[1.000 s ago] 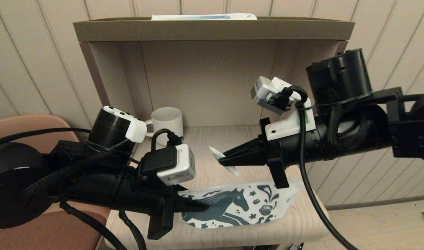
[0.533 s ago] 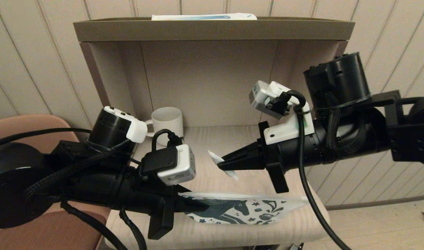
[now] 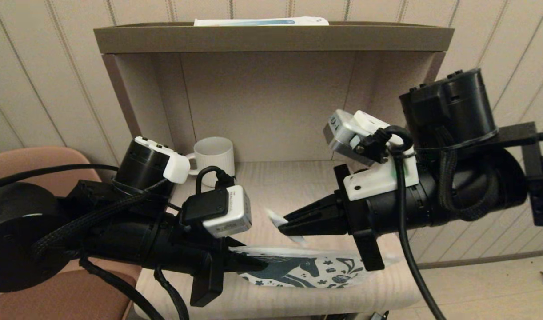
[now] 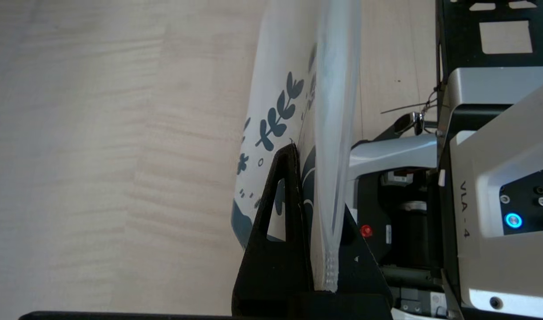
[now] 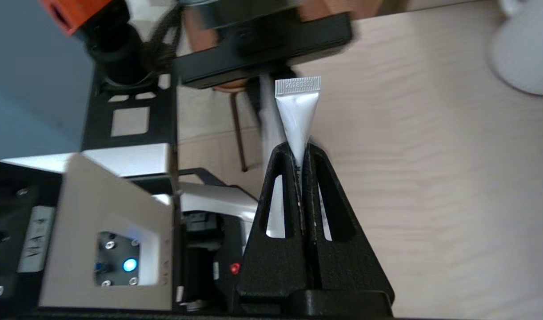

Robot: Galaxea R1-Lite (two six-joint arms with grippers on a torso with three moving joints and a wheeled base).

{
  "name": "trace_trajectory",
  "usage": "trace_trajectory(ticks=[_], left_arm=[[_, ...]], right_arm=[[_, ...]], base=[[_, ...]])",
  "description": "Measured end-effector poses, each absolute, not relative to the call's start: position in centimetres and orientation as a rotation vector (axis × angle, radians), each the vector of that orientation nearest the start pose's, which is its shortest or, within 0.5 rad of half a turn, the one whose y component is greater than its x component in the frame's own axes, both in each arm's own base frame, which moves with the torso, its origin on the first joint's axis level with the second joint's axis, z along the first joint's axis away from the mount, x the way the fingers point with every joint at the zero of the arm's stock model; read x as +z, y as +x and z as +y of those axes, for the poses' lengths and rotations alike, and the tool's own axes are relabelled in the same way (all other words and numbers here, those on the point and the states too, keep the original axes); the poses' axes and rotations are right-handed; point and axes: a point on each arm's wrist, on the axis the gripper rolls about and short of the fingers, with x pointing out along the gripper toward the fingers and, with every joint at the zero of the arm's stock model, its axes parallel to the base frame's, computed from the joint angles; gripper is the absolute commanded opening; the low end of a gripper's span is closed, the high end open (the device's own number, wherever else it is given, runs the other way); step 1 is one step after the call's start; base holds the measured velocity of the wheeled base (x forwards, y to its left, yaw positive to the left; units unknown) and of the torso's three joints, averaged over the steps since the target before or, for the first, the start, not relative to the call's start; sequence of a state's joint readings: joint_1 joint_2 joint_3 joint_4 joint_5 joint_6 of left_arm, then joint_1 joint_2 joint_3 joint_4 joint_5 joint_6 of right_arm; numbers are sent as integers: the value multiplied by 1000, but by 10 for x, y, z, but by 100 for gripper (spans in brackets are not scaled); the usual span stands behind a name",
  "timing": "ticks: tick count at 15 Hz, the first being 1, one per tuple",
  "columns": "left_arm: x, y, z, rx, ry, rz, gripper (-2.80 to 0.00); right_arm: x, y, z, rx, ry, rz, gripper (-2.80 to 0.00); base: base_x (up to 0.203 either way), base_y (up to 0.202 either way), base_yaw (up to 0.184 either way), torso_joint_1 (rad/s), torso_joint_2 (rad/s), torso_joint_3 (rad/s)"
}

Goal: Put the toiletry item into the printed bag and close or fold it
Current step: Place the toothpaste in the storage bag

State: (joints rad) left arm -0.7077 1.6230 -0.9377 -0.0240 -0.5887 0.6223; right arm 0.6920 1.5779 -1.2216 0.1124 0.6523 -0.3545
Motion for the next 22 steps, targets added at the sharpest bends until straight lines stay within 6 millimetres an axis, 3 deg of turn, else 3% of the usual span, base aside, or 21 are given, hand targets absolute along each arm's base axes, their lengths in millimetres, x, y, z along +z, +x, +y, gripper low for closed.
trace_trajectory(ticks=[22], left_arm=[[192, 201, -188, -1425, 548, 279, -280]], right_arm=[[252, 209, 188, 1384, -319, 308, -280]], base=[[0, 0, 0, 0, 0, 0]])
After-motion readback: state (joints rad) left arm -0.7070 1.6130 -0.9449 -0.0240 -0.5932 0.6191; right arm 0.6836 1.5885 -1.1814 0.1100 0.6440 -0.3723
